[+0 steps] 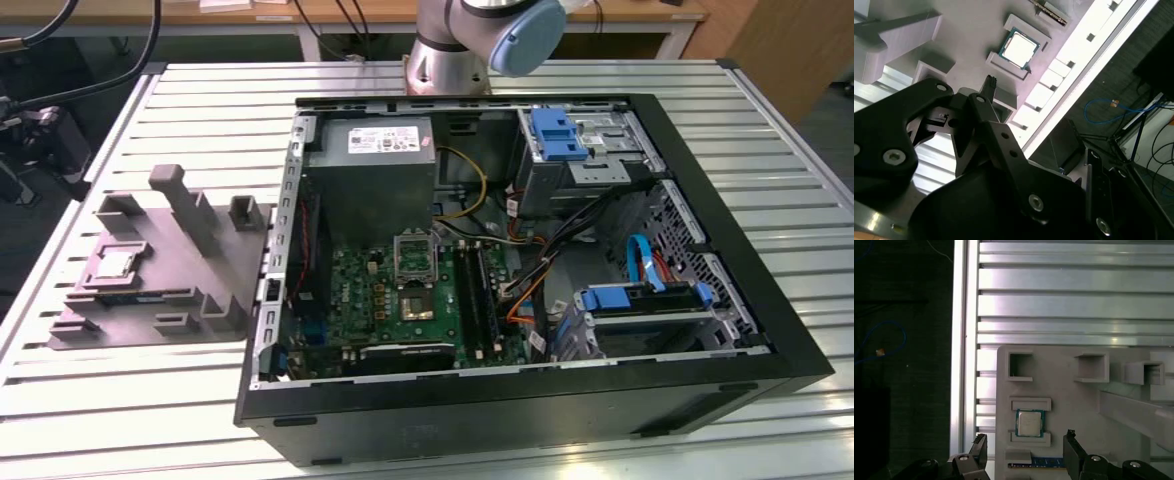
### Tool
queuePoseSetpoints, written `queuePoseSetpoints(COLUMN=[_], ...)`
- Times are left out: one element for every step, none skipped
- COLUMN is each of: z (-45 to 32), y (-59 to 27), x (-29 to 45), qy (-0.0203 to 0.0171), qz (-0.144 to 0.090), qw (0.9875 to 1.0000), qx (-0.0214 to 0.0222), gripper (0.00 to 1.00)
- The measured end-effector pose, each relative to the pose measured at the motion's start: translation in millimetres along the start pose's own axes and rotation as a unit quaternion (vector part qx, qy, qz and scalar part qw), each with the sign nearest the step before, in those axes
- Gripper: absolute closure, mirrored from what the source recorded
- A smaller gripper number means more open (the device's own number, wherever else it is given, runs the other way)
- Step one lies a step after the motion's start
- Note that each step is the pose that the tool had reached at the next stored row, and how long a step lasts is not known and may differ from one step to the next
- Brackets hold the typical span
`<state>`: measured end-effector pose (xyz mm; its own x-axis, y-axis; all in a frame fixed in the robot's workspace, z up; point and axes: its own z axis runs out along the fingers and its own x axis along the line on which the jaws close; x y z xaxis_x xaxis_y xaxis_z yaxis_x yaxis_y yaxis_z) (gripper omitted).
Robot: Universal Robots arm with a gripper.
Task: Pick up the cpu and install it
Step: 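Pick up the cpu and move it towards the insertion slot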
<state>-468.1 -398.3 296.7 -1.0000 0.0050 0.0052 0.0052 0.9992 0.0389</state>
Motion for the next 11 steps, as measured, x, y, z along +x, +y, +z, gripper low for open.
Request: queuePoseSetpoints(z=[0.1, 0.1, 0.2, 0.2, 0.2, 0.2, 0.3, 0.3, 0.3, 0.3, 0.4], y=[0.0, 0.0, 0.0, 0.0, 0.0, 0.0, 0.0, 0.0, 0.0, 0.0, 0.1], x=[0.0, 0.0, 0.0, 0.0, 0.0, 0.0, 0.0, 0.0, 0.0, 0.0, -0.1], qy=[0.0, 0.0, -0.0001, -0.0001, -0.0001, -0.0001, -0.0001, -0.0001, -0.0001, 0.0, 0.0], qz=[0.0, 0.0, 0.0, 0.0, 0.0, 0.0, 0.0, 0.0, 0.0, 0.0, 0.0], qw=[1.0, 1.0, 1.0, 1.0, 1.0, 1.0, 1.0, 1.0, 1.0, 1.0, 1.0], qx=[0.0004, 0.0007, 0.0008, 0.001, 0.0011, 0.0013, 0.0014, 0.0016, 0.0016, 0.0017, 0.0016], gripper=[0.29, 0.29, 0.29, 0.29, 0.29, 0.29, 0.29, 0.29, 0.29, 0.29, 0.29])
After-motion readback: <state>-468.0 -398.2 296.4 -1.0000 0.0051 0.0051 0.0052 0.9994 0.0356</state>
